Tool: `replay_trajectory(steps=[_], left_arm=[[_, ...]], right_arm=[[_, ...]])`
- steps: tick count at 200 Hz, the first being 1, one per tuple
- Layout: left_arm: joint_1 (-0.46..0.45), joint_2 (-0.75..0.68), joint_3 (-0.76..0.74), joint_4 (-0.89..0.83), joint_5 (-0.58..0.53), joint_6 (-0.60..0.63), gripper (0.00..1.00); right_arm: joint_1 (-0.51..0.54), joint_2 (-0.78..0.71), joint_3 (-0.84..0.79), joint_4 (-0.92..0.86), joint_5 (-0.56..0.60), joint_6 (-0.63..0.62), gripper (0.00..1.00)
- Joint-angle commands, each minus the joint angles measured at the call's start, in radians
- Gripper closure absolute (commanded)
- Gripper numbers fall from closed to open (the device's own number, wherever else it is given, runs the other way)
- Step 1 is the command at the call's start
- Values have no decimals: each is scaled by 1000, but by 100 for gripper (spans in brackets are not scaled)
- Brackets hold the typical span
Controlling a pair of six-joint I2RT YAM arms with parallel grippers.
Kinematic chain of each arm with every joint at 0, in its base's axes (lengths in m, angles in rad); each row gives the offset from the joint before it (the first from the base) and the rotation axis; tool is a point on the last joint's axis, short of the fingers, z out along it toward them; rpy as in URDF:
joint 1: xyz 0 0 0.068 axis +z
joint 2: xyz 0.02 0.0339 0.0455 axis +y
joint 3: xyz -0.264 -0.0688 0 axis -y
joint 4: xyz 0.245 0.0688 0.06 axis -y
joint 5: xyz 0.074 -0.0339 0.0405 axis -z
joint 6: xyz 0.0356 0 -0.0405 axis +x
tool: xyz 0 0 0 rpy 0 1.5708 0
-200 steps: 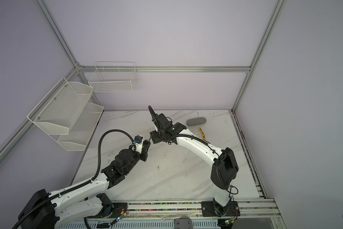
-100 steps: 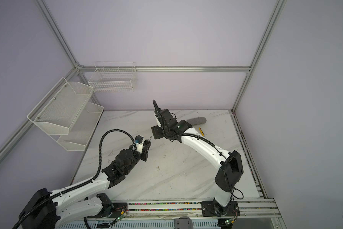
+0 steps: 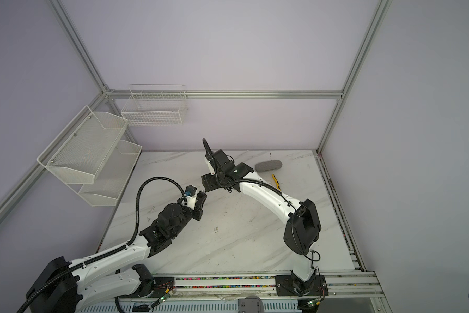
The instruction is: Unlock with the key
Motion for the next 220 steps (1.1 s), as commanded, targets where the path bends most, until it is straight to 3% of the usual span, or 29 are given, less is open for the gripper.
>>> replay_trajectory(steps=[1,58,135,161,188,220], left_arm=[[-1,-23,-17,73,-14,21,100],[-2,-19,-25,99,-14,28,100],[-2,-5,-21,99,-23,25,100],[-1,-4,-16,75,-30,0,100],[-1,6,30,-31,-42,-105,100],[-9,72,213,-415,-28,-397,100]], right_arm=[[-13,-17,12,-44,-7,-7,29],[-28,-65,-35,-66,-68,-27,29],[-70,-131,-91,-58,-19,-21,29],[-101,-173,-149,-5,-75,-17,29],[-145,-211,-207,53,-14,32,29],[-223,-302,-386,246,-28,138,27]])
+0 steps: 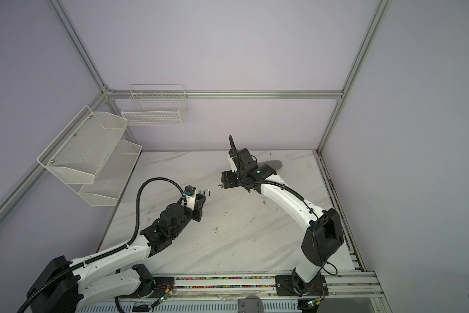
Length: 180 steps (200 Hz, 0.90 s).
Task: Unlock with the key
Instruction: 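Lower the opened padlock onto the table with the left gripper while the right withdraws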
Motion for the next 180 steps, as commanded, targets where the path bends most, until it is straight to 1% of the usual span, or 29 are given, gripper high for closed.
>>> replay_trajectory(steps=[1,15,23,47,63,68,71,84,111,180], left_arm=[[-8,48,199,-289,-4,-250,100],[-14,99,288,-475,-2,-409,100],[-19,130,324,-545,22,-468,100],[-34,242,431,-715,121,-594,100],[-57,308,487,-785,130,-649,100],[-65,313,496,-789,129,-658,100],[-68,345,500,-789,127,-662,100],[-76,391,516,-791,107,-678,100],[-77,467,561,-816,63,-704,100],[-67,630,668,-828,27,-702,100]], right_arm=[[-56,-68,-101,152,4,91,27],[-91,-87,-160,217,-30,124,27],[-104,-96,-193,255,-46,139,27],[-121,-96,-250,316,-75,169,27],[-127,-102,-281,336,-73,176,27],[-130,-106,-294,349,-73,178,27],[-133,-110,-302,357,-73,178,27],[-145,-120,-333,382,-67,189,27],[-181,-124,-360,402,-105,205,27],[-220,-121,-396,445,-131,203,27]])
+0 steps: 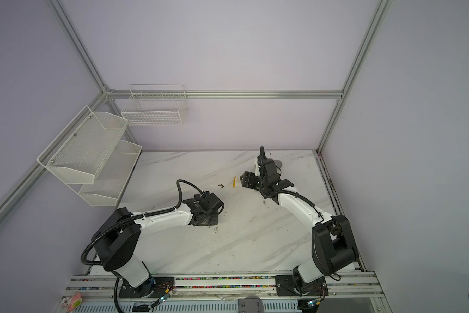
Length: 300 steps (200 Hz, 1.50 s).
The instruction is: Unlock with the key
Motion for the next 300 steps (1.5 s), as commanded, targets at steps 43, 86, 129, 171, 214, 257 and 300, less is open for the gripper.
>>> replay_trajectory(steps=[43,86,129,171,214,257,300], left_arm=[[30,91,175,-31,-56,-21,100],[47,121,176,-25,-36,-8,100],[47,138,149,13,34,-6,100],[47,128,127,16,33,-14,92],[50,102,117,17,21,-13,63],[61,14,117,17,18,-5,34],[148,-221,77,1,-118,45,0]], right_arm=[[-27,-15,-24,52,-27,6,27],[-34,-15,-27,61,-27,9,27],[-35,-17,-42,91,-27,22,27],[-38,-27,-36,91,-16,19,26],[-42,-47,-39,99,3,25,26],[-55,-95,-29,103,81,17,25],[-127,-186,-60,149,408,-11,8]])
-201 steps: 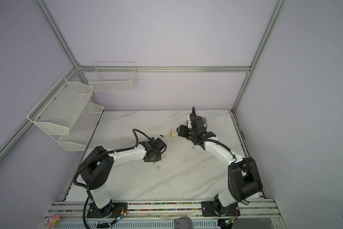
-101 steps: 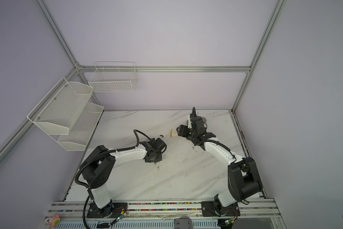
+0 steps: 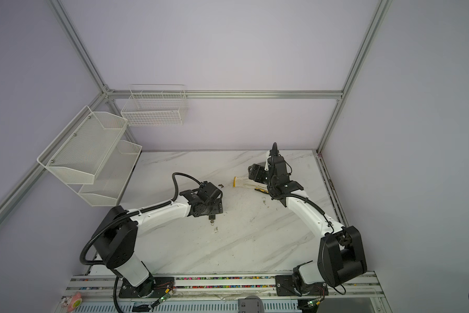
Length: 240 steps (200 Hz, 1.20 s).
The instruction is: Unlock with the key
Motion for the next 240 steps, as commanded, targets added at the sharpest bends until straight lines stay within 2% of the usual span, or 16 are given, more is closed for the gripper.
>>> replay_trajectory(steps=[1,8,35,59,80,104,148,156,167,176,185,201,218,225,233,240], left_arm=[[64,-155,-17,4,-128,53,0],[96,-195,-26,5,-169,78,0],[270,-357,-102,73,-307,229,0],[411,-436,-304,384,-440,518,0],[538,-448,-437,560,-462,626,0],[627,-426,-599,837,-389,692,0],[659,-229,-784,1439,-289,850,0],[660,-225,-761,1395,-281,844,0],[669,-231,-744,1337,-210,827,0],[669,-224,-777,1420,-145,843,0],[669,-200,-825,1545,-92,852,0],[670,-110,-860,1679,-96,851,0],[664,-10,-846,1793,-88,903,0],[662,-39,-808,1666,-103,886,0],[668,-65,-753,1504,-127,832,0],[684,-63,-759,1510,-112,818,0]], right_arm=[[-44,-67,-26,67,267,-20,7],[-60,-73,-47,84,337,-15,3],[-123,-51,-120,165,519,-21,3],[-155,-3,-217,313,685,-94,3],[-183,-2,-353,538,736,-198,3],[-216,24,-515,850,675,-289,3],[-251,222,-549,1114,519,-360,3],[-253,231,-552,1135,453,-359,3],[-258,252,-591,1298,386,-421,3],[-260,270,-599,1296,357,-412,3],[-263,323,-642,1435,324,-443,3],[-261,407,-714,1686,271,-478,3],[-262,377,-625,1459,350,-435,3],[-231,387,-603,1428,403,-460,3],[-224,394,-614,1464,388,-472,3],[-224,390,-610,1454,399,-473,3]])
